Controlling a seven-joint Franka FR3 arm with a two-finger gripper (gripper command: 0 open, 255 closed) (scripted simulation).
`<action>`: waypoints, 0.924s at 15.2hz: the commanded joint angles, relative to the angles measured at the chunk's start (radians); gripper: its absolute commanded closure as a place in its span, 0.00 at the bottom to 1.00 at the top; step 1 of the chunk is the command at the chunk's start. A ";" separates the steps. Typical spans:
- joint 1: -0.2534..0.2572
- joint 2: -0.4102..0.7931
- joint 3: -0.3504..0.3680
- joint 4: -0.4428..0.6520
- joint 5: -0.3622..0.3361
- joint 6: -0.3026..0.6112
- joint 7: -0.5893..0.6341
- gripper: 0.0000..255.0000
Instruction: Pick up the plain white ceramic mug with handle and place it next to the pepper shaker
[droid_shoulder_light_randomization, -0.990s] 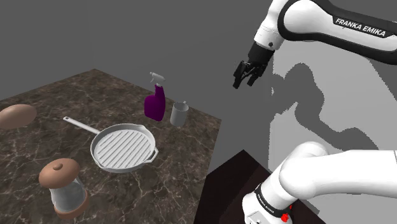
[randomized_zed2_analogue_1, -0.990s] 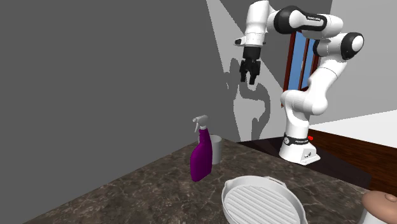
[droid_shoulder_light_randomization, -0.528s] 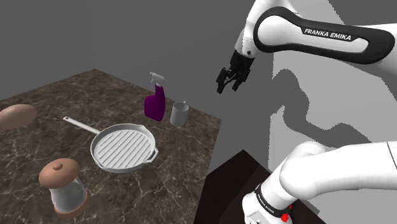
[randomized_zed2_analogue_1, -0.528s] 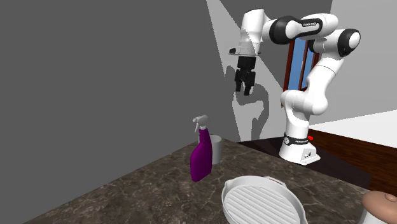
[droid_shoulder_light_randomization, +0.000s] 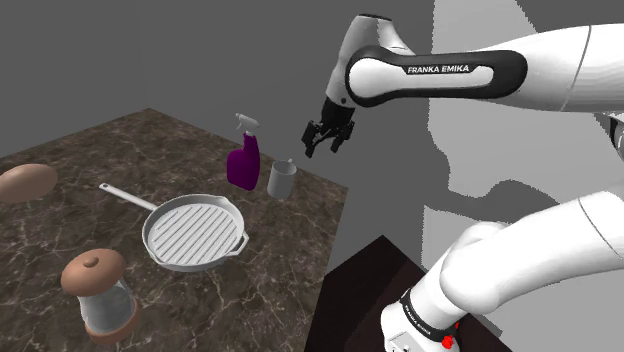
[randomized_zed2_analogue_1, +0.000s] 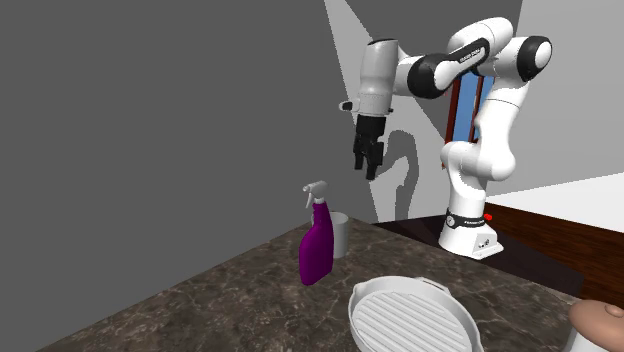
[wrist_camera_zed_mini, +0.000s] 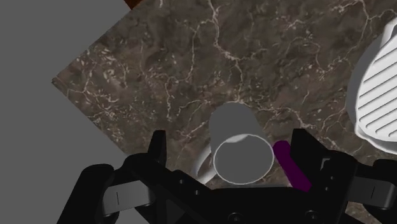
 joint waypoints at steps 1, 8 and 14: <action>0.004 0.070 0.019 0.017 -0.003 0.053 0.028 0.00; 0.014 0.326 0.070 0.125 -0.047 0.196 0.128 0.00; 0.023 0.460 0.081 0.173 -0.086 0.276 0.178 0.00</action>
